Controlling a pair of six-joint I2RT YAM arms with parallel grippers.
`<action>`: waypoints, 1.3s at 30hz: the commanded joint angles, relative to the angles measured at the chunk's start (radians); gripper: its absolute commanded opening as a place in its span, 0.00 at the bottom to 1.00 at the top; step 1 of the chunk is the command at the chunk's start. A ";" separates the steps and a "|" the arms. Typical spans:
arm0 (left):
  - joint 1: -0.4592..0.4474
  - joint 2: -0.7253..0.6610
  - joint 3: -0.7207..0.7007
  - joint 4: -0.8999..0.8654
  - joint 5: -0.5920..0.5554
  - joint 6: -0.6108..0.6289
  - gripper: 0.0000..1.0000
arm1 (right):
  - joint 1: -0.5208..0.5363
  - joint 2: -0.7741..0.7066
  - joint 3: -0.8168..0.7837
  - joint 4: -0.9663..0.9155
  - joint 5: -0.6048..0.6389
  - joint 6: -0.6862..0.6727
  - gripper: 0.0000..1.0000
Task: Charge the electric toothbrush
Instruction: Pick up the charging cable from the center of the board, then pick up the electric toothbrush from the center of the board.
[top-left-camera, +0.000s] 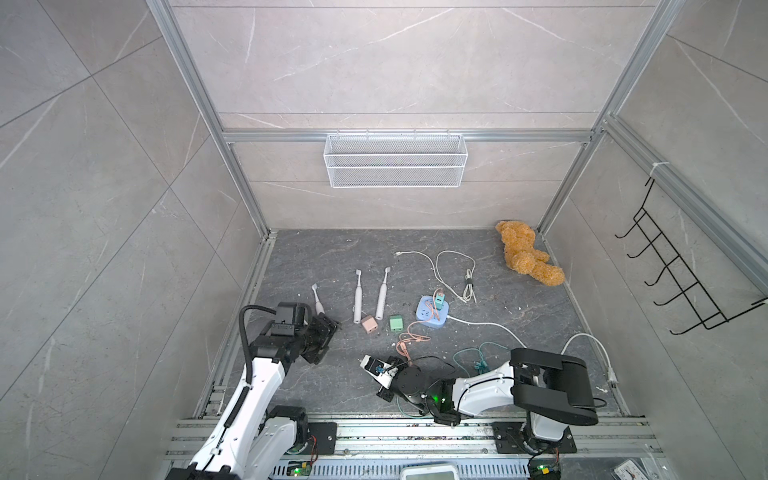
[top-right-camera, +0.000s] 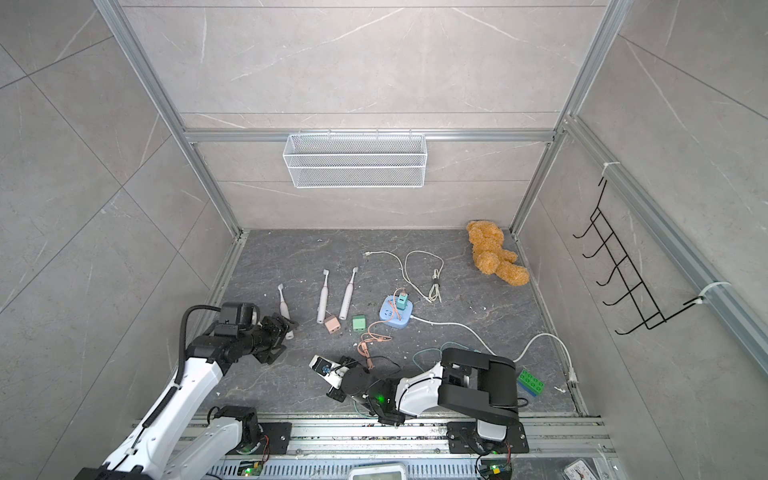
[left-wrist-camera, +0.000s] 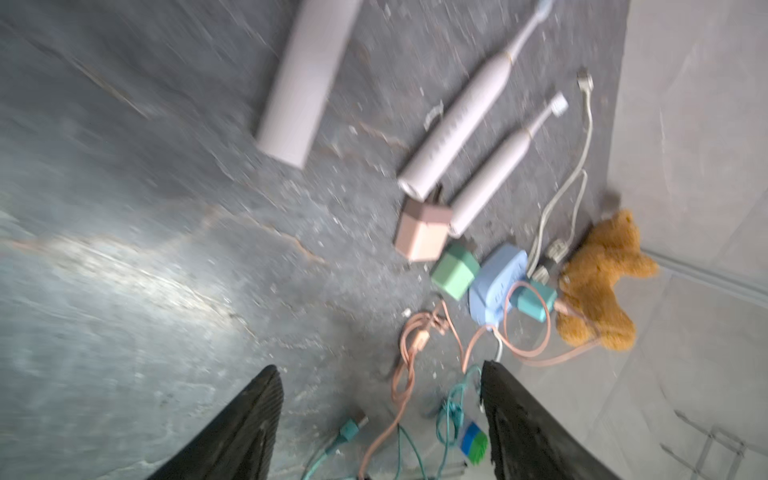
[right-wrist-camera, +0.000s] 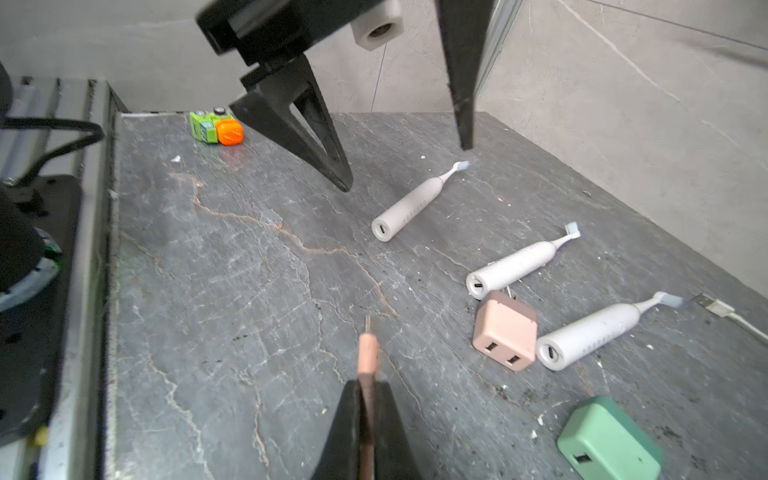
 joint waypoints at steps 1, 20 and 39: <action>0.053 0.084 0.061 -0.070 -0.084 0.135 0.78 | 0.006 -0.080 -0.019 -0.047 -0.082 0.132 0.00; -0.179 0.599 0.559 -0.026 -0.306 0.135 0.74 | -0.087 -0.432 -0.060 -0.408 -0.068 0.360 0.00; -0.398 1.169 1.057 -0.153 -0.275 0.223 0.63 | -0.101 -0.517 -0.138 -0.436 0.010 0.406 0.00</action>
